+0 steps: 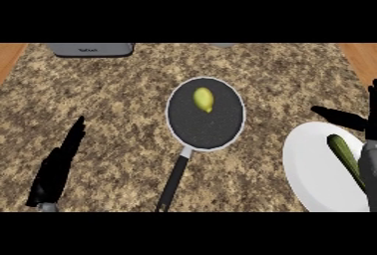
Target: Pick the lemon from the plate and place it in the pan
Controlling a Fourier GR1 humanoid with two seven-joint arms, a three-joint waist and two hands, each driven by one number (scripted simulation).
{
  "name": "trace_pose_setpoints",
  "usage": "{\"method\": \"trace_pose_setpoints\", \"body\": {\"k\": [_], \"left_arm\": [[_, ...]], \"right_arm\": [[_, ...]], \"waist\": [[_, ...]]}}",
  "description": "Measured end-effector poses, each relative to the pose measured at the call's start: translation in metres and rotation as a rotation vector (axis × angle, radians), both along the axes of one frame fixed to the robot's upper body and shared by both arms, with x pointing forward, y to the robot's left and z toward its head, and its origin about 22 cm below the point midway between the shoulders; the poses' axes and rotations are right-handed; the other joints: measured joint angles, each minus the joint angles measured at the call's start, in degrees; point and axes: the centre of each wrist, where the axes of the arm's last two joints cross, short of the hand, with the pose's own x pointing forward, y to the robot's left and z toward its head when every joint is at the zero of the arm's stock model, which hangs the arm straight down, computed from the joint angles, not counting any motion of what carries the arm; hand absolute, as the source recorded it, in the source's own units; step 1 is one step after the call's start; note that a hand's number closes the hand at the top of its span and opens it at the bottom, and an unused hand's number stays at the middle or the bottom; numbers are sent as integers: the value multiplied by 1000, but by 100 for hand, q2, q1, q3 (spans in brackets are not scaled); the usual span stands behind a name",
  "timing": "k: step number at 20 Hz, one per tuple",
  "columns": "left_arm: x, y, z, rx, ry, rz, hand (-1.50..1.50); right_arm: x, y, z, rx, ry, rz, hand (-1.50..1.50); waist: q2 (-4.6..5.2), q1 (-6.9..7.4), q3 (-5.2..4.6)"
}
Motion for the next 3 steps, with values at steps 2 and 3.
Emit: {"method": "trace_pose_setpoints", "body": {"k": [2, 3], "left_arm": [[-2, 3, -2, 0, 3, -5, 0], [-2, 5, -3, -1, 2, -4, 0]], "right_arm": [[-13, -15, 2, 2, -2, 0, -150], [-21, -20, 1, 0, 2, 8, -150]], "waist": [[6, 20, 1], [8, 24, 0]]}}
